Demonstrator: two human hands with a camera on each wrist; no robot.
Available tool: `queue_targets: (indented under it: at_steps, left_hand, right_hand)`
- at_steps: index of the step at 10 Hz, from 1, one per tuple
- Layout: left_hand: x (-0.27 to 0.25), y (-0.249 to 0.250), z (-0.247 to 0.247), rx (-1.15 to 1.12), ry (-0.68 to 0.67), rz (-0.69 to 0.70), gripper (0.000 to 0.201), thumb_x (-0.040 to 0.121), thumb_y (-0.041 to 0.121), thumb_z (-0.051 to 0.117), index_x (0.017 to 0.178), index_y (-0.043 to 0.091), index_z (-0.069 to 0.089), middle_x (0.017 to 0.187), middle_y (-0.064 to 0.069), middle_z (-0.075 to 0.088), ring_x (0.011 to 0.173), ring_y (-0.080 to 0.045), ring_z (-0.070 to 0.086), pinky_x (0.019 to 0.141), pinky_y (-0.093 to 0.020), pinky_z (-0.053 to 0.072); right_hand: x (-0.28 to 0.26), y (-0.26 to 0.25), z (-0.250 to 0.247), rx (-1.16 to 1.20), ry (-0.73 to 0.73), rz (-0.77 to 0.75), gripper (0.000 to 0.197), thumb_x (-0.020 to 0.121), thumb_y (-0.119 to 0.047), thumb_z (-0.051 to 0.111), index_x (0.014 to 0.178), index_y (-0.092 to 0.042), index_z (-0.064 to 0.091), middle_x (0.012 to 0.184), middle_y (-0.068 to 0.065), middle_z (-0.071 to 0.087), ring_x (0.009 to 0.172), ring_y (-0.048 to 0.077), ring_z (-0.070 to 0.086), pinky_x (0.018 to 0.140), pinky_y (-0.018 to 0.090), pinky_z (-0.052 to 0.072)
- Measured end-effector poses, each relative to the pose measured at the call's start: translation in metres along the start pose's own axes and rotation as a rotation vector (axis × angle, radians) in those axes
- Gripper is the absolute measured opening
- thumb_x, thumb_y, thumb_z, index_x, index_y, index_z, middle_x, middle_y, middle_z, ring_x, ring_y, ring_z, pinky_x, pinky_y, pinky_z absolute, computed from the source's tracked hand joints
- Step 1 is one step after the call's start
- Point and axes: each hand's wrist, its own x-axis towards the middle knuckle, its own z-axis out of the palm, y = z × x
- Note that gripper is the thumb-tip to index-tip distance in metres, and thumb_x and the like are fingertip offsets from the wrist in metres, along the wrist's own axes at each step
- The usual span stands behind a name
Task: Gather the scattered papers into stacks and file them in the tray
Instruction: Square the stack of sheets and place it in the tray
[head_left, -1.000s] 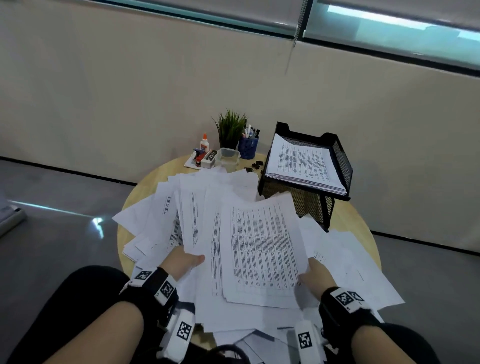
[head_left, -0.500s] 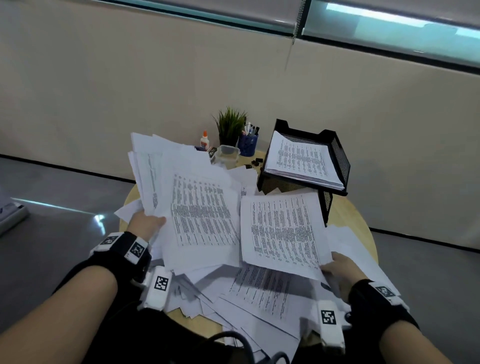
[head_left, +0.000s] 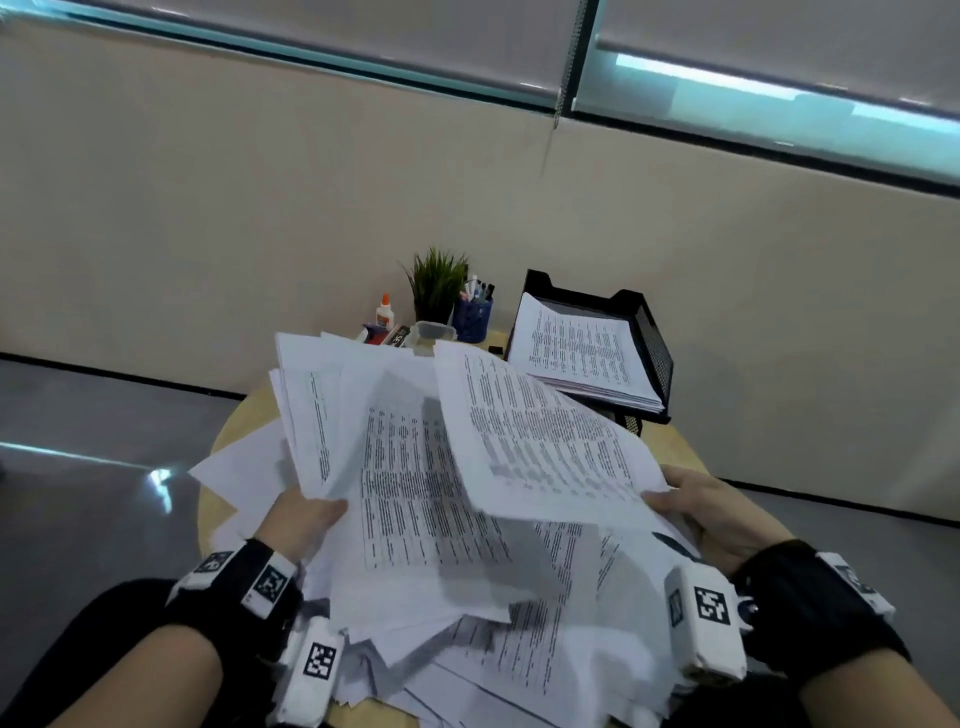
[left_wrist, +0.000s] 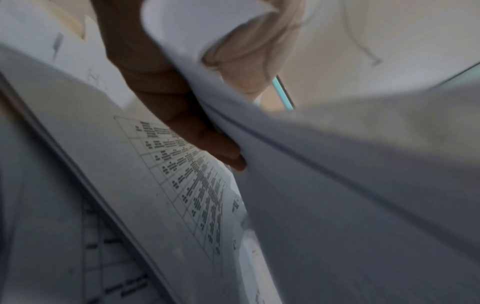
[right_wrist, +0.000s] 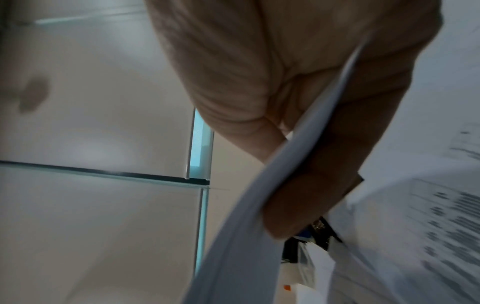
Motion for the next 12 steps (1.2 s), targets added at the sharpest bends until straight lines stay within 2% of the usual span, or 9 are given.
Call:
queue_targets:
  at_steps: [2,3,4,5,6,7,9,10,12]
  left_hand:
    - [-0.006,-0.006,0.016,-0.081,-0.118,-0.053,0.010,0.086,-0.001,0.062,0.083,0.007,0.057,0.080,-0.010,0.062,0.075,-0.022,0.058,0.076,-0.034,0.046]
    - [-0.011,-0.010,0.022,-0.120,-0.174,-0.062,0.023,0.087,-0.008,0.058,0.109,-0.001,0.059,0.104,-0.015,0.064,0.096,-0.029,0.060,0.090,-0.037,0.045]
    - [-0.006,-0.019,0.032,-0.088,-0.178,-0.080,0.025,0.086,-0.008,0.060,0.110,-0.014,0.061,0.103,-0.020,0.066,0.097,-0.032,0.061,0.090,-0.036,0.044]
    - [-0.006,-0.019,0.038,-0.057,-0.196,-0.080,0.019,0.085,-0.009,0.060,0.103,-0.006,0.061,0.082,-0.005,0.064,0.084,-0.022,0.059,0.082,-0.030,0.042]
    - [-0.003,-0.020,0.037,-0.045,-0.248,-0.087,0.025,0.084,-0.005,0.063,0.108,0.002,0.061,0.086,-0.002,0.066,0.089,-0.023,0.061,0.084,-0.031,0.045]
    - [-0.001,-0.021,0.035,-0.030,-0.300,-0.108,0.021,0.078,0.009,0.071,0.097,0.016,0.065,0.095,-0.002,0.071,0.098,-0.026,0.064,0.092,-0.039,0.047]
    - [0.004,-0.020,0.035,0.024,-0.339,-0.087,0.018,0.077,0.011,0.073,0.090,0.022,0.066,0.091,0.006,0.075,0.086,-0.009,0.069,0.068,-0.022,0.049]
    - [0.008,-0.020,0.032,0.102,-0.351,-0.091,0.028,0.068,0.028,0.072,0.095,0.022,0.068,0.094,0.009,0.074,0.093,-0.013,0.068,0.082,-0.029,0.051]
    - [0.008,-0.022,0.032,0.128,-0.340,-0.079,0.029,0.069,0.027,0.075,0.096,0.021,0.069,0.095,0.005,0.074,0.092,-0.014,0.068,0.077,-0.027,0.051]
  right_hand:
    - [-0.009,-0.061,-0.005,-0.077,0.032,-0.102,0.022,0.095,0.010,0.037,0.102,0.001,0.057,0.064,0.011,0.071,0.045,0.014,0.065,0.036,0.019,0.049]
    - [0.004,-0.096,-0.012,-0.089,0.150,-0.160,0.020,0.095,0.009,0.038,0.097,0.001,0.056,0.060,0.008,0.069,0.043,0.011,0.063,0.038,0.018,0.050]
    - [0.032,-0.127,-0.018,-0.109,0.242,-0.217,0.021,0.095,0.011,0.037,0.097,-0.002,0.054,0.071,0.010,0.069,0.046,0.011,0.065,0.040,0.018,0.050]
    - [0.078,-0.144,-0.030,-0.203,0.359,-0.267,0.025,0.093,0.013,0.040,0.085,-0.006,0.056,0.095,0.016,0.063,0.067,0.020,0.066,0.040,0.018,0.051]
    - [0.120,-0.147,-0.038,-0.447,0.473,-0.224,0.022,0.088,0.004,0.054,0.106,-0.007,0.061,0.128,0.021,0.058,0.094,0.024,0.056,0.043,0.017,0.052]
    - [0.150,-0.139,-0.042,-0.600,0.505,-0.187,0.044,0.090,0.003,0.052,0.133,-0.001,0.050,0.136,0.020,0.052,0.096,0.019,0.049,0.054,0.021,0.044]
    - [0.190,-0.126,-0.034,-1.058,0.596,-0.067,0.040,0.094,-0.001,0.049,0.133,0.005,0.047,0.133,0.023,0.052,0.117,0.033,0.052,0.085,0.032,0.043]
    - [0.201,-0.118,-0.028,-1.207,0.581,-0.037,0.042,0.092,-0.004,0.052,0.132,0.007,0.042,0.128,0.024,0.051,0.119,0.037,0.050,0.089,0.037,0.042]
    - [0.204,-0.104,-0.016,-1.299,0.680,-0.086,0.058,0.087,-0.005,0.062,0.136,0.001,0.030,0.128,0.029,0.048,0.116,0.043,0.051,0.089,0.046,0.043]
